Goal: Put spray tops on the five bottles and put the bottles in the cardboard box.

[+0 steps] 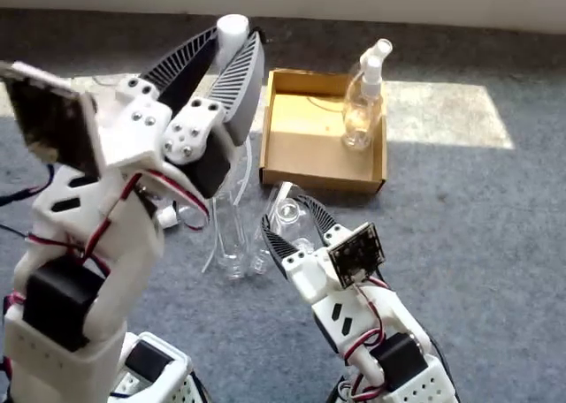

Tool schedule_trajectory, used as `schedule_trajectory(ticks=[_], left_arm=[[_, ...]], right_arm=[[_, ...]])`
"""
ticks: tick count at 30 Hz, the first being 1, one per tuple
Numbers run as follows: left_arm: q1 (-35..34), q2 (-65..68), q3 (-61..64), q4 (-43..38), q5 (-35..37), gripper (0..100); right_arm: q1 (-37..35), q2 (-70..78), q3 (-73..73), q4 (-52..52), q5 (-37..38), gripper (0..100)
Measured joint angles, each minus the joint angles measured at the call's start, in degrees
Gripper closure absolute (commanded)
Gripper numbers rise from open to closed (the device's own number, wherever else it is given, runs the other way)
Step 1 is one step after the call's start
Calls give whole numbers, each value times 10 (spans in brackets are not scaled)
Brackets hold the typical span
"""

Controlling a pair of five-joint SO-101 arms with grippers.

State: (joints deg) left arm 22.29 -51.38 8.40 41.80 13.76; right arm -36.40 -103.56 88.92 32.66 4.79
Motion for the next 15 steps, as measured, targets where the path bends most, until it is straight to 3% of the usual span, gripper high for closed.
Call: schedule_trajectory(ticks=[5,10,15], left_arm=[[-3,-99,128,-130,-35,996],[-2,-103,207,-268,-37,996],[53,-54,235,-299,-39,996]], right_arm=[[-13,-8,12,-1,0,994],[-51,-11,12,-1,0,994],[-61,-11,12,-22,0,994]])
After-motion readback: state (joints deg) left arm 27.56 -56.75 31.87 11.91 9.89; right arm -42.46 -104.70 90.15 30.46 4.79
